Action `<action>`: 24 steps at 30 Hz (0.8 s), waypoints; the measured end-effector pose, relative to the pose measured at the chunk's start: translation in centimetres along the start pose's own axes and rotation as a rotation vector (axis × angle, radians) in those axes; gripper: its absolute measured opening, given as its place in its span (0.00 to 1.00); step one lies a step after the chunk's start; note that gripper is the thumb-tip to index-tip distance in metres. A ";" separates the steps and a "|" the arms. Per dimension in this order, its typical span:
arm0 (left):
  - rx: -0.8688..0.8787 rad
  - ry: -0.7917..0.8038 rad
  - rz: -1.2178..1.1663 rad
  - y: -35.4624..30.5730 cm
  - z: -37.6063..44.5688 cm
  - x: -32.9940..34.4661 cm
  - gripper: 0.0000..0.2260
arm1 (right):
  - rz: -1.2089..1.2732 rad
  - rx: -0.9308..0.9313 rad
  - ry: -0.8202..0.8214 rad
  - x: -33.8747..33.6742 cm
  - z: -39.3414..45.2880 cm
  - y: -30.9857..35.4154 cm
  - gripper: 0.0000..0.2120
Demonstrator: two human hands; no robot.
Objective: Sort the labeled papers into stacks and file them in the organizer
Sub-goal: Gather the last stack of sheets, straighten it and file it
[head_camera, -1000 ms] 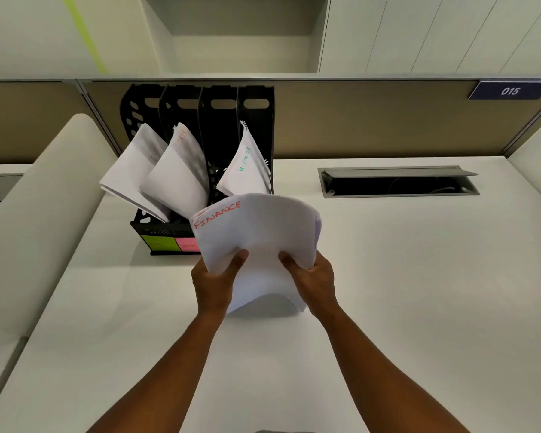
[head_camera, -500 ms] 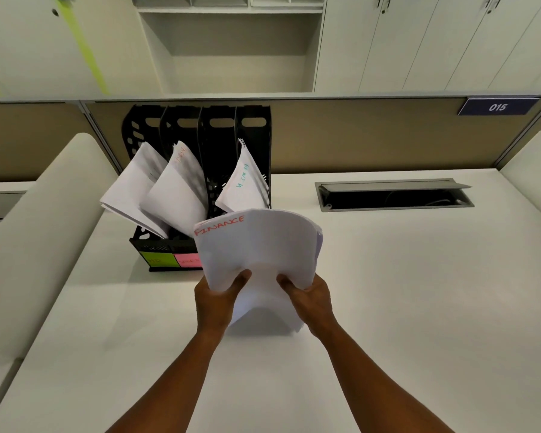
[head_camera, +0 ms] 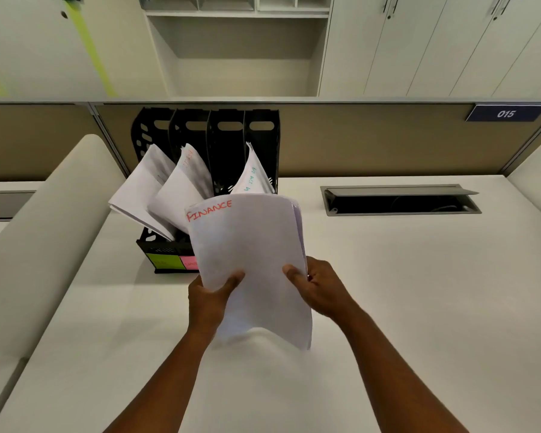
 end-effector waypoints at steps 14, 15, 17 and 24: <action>-0.106 0.193 -0.025 1.1 2.7 0.9 0.16 | -0.334 0.019 -0.095 -4.6 1.8 11.1 0.11; -0.097 0.184 -0.037 0.7 2.8 1.0 0.16 | -0.342 -0.001 -0.151 -4.6 2.0 12.0 0.11; -0.062 0.160 -0.045 -0.2 3.3 0.8 0.16 | -0.365 -0.048 -0.273 -3.9 2.7 13.7 0.14; -0.046 0.153 -0.011 -2.8 5.9 0.9 0.20 | -0.377 -0.175 -0.467 -0.4 5.4 16.8 0.13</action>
Point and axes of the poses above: each hand's wrist, its own z-axis towards the middle knuckle, its own x-axis out of the palm, y = z × x, the point moved 6 cm from there along z, towards the middle knuckle, and after that the axes turned 2 degrees about z, right-handed, at the moved point
